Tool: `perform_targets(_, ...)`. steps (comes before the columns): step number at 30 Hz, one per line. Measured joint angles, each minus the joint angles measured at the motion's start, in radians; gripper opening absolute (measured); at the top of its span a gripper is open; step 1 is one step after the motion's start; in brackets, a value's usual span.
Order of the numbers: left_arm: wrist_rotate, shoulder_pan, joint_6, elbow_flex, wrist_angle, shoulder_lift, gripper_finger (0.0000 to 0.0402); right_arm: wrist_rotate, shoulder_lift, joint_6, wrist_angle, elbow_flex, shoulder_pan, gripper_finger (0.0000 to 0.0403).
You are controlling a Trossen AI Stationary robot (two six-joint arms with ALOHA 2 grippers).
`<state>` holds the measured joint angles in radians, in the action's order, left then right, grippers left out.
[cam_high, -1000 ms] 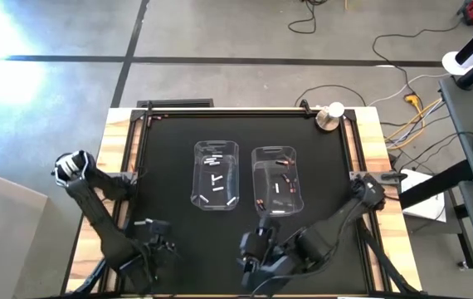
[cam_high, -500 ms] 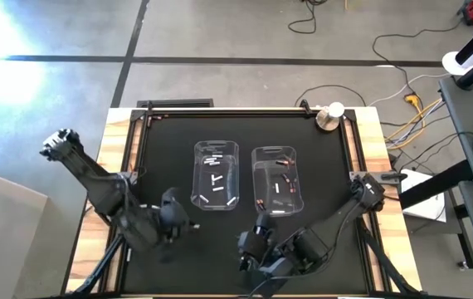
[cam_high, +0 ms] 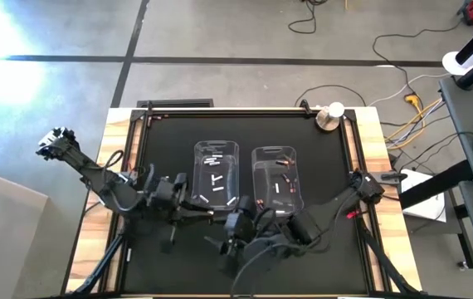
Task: Sort batteries
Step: Put the black battery into the right transparent bin
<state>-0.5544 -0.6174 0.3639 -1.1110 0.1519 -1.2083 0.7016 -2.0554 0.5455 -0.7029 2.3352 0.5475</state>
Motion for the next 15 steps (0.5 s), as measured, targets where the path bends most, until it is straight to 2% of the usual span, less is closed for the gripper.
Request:
perform_targets(9,-0.003,0.022,-0.087,0.000,0.121,-0.001,0.0024,0.007,0.031,-0.115,0.103,0.000,-0.013,0.0219)
perform_targets(15,0.004,0.027,-0.102,0.001,0.145,-0.002,0.0024,0.007,0.032,-0.114,0.110,0.001,-0.038,0.0219)
